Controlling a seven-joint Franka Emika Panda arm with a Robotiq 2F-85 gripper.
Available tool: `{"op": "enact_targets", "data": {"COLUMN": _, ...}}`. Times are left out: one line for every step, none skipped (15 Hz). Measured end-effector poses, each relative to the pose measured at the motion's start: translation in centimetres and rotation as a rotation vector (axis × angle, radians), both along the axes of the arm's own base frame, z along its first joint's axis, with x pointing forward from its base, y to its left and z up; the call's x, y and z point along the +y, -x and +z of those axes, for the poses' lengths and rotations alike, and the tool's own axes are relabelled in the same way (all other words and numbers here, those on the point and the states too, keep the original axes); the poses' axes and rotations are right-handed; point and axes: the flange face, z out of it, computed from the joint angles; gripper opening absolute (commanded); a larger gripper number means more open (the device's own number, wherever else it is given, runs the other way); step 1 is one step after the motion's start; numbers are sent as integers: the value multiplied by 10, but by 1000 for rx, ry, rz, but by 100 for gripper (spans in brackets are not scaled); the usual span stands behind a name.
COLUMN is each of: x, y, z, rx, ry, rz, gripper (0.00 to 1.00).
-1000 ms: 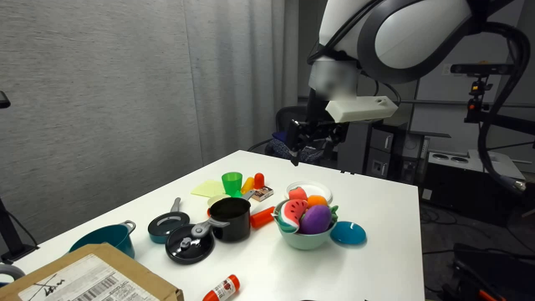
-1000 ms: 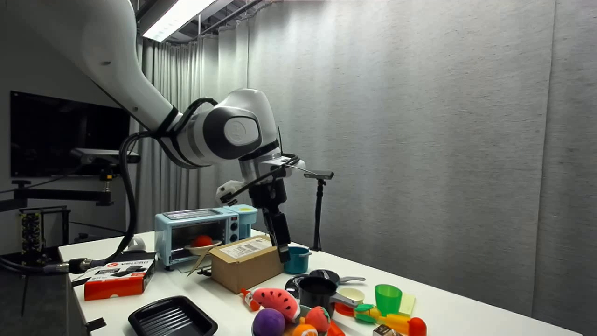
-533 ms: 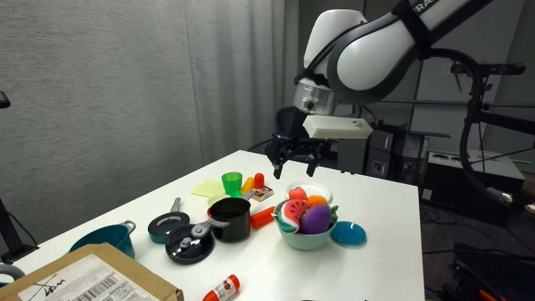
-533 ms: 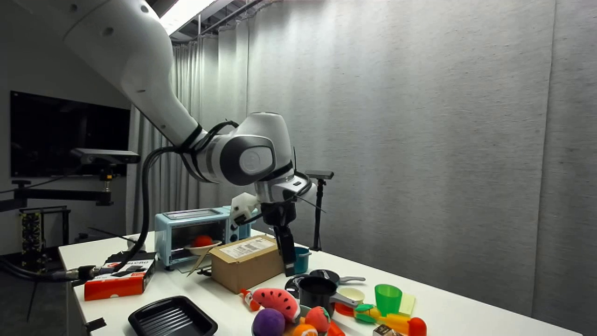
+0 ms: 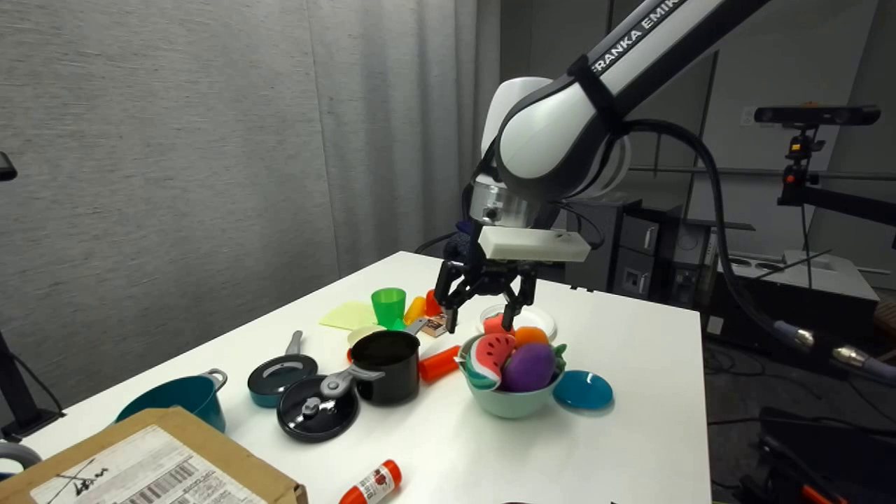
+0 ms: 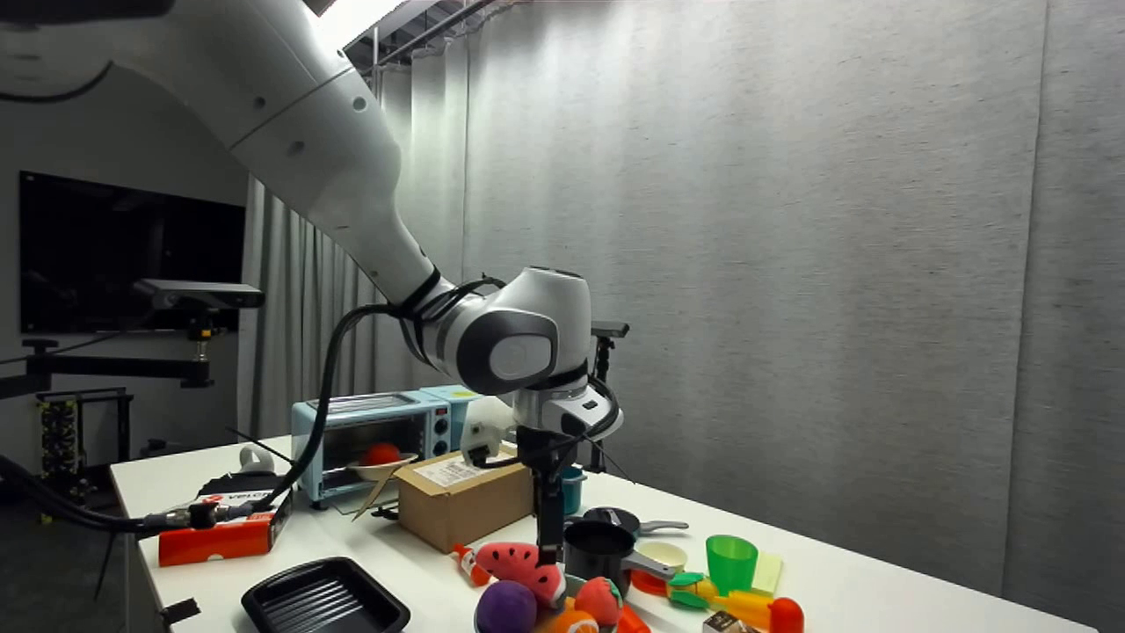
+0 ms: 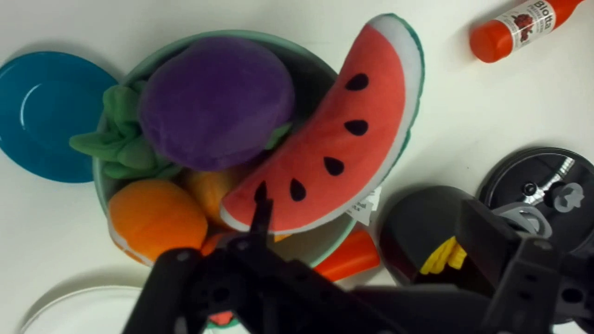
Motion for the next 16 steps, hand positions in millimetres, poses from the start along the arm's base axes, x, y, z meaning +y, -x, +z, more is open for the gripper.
{"op": "enact_targets", "data": {"x": -1, "y": -3, "z": -7, "rx": 24, "ry": -3, "rz": 1, "gripper": 100}}
{"op": "enact_targets", "data": {"x": 0, "y": -7, "z": -12, "rx": 40, "ry": -5, "rz": 3, "gripper": 100}}
{"op": "enact_targets", "data": {"x": 1, "y": -10, "z": -16, "rx": 53, "ry": -7, "rz": 6, "gripper": 100}}
{"op": "enact_targets", "data": {"x": 2, "y": -13, "z": -20, "rx": 66, "ry": -9, "rz": 9, "gripper": 93}}
{"op": "enact_targets", "data": {"x": 2, "y": -16, "z": -23, "rx": 76, "ry": -10, "rz": 11, "gripper": 72}}
{"op": "enact_targets", "data": {"x": 3, "y": -18, "z": -25, "rx": 87, "ry": -11, "rz": 14, "gripper": 68}}
{"op": "enact_targets", "data": {"x": 4, "y": -20, "z": -27, "rx": 99, "ry": -13, "rz": 17, "gripper": 66}}
{"op": "enact_targets", "data": {"x": 4, "y": -21, "z": -29, "rx": 118, "ry": -17, "rz": 26, "gripper": 60}}
{"op": "enact_targets", "data": {"x": 5, "y": -22, "z": -29, "rx": 139, "ry": -21, "rz": 41, "gripper": 49}}
{"op": "enact_targets", "data": {"x": 6, "y": -22, "z": -29, "rx": 161, "ry": -25, "rz": 60, "gripper": 42}}
{"op": "enact_targets", "data": {"x": 7, "y": -22, "z": -28, "rx": 180, "ry": -29, "rz": 81, "gripper": 35}}
{"op": "enact_targets", "data": {"x": 8, "y": -22, "z": -26, "rx": 199, "ry": -33, "rz": 104, "gripper": 27}}
{"op": "enact_targets", "data": {"x": 8, "y": -21, "z": -25, "rx": 215, "ry": -37, "rz": 124, "gripper": 20}}
{"op": "enact_targets", "data": {"x": 9, "y": -21, "z": -23, "rx": 229, "ry": -41, "rz": 142, "gripper": 12}}
{"op": "enact_targets", "data": {"x": 9, "y": -21, "z": -20, "rx": 238, "ry": -44, "rz": 157, "gripper": 5}}
{"op": "enact_targets", "data": {"x": 8, "y": -22, "z": -17, "rx": 243, "ry": -45, "rz": 169, "gripper": 0}}
